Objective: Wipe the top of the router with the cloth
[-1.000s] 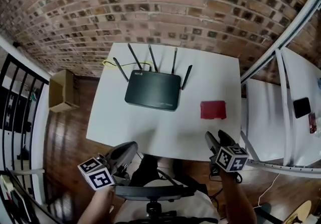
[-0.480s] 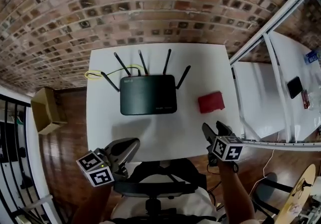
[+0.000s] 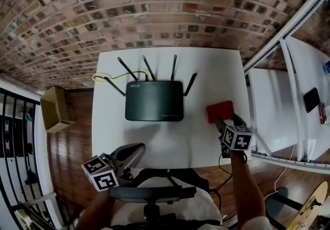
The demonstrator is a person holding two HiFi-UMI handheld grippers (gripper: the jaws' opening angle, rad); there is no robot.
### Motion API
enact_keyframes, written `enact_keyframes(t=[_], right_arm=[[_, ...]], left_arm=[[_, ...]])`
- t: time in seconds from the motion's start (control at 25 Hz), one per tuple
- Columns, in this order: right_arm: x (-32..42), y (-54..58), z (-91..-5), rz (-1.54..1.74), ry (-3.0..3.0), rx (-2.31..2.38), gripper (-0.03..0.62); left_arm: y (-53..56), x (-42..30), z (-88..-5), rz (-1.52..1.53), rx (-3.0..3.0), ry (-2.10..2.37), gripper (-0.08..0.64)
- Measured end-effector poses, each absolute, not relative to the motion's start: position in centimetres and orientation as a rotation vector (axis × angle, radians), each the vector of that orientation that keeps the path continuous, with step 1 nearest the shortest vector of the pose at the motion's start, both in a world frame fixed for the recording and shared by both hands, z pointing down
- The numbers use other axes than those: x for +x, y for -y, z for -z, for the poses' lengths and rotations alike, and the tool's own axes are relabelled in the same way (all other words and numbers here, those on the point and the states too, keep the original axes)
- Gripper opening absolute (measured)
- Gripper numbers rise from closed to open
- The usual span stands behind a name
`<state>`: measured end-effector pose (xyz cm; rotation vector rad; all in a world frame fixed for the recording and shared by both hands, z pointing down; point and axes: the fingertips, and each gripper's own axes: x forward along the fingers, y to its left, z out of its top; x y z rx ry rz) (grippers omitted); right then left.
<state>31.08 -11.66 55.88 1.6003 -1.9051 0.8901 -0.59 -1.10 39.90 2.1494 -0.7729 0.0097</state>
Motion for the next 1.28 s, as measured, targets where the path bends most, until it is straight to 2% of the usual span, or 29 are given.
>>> enact_keyframes(t=[0.36,0.52,0.6,0.76,0.84,0.96,1.28], right_arm=[[32.1,15.4,-60.0,-0.831,1.881,1.515,0.38],[31.8,15.2,-60.0,-0.788,1.885,1.529,0.335],[31.4,15.1,-60.0,-0.773,1.89,1.526,0.27],[30.7,14.7,-60.0,-0.721,1.884,1.517,0.182],[30.3,14.7,-60.0,-0.695,1.865,1.515,0.111],[29.7,14.8,-59.9,-0.689,1.839,1.507,0.083],[27.4,14.2,-57.6,-0.683,1.813,1.568,0.074]], left_arm=[[1.9,0.3,-41.6,-0.018,2.07,0.889,0.009],[3.1,0.3,-42.1,-0.004,2.044,0.897,0.009],[3.8,0.3,-42.3,0.01,2.042,0.895,0.009],[4.3,0.2,-43.1,0.006,2.034,0.846,0.009],[4.4,-0.2,-43.3,-0.003,2.032,0.819,0.009],[4.6,-1.4,-43.6,-0.008,2.028,0.797,0.009],[5.2,-5.8,-44.1,-0.007,2.026,0.753,0.009]])
